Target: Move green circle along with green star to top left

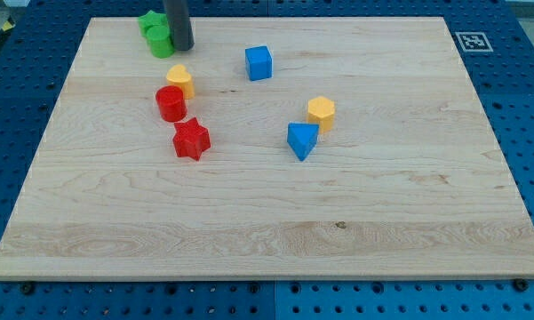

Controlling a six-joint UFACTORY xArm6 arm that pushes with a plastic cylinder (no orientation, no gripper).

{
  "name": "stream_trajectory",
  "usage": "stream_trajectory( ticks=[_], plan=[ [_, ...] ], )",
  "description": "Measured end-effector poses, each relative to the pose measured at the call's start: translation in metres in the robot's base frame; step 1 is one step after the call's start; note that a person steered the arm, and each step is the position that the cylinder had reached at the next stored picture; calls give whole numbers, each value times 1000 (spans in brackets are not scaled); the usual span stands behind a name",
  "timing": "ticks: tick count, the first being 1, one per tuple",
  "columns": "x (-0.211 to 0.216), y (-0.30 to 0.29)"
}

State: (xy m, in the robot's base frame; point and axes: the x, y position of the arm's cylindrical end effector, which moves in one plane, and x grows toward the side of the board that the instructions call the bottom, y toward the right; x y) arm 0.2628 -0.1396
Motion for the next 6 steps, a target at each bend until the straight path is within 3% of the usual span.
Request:
stream_trajectory(
  ticks=[2,5,6],
  plan=[
    [36,-4],
    [6,-22],
    [15,-15]
  ],
)
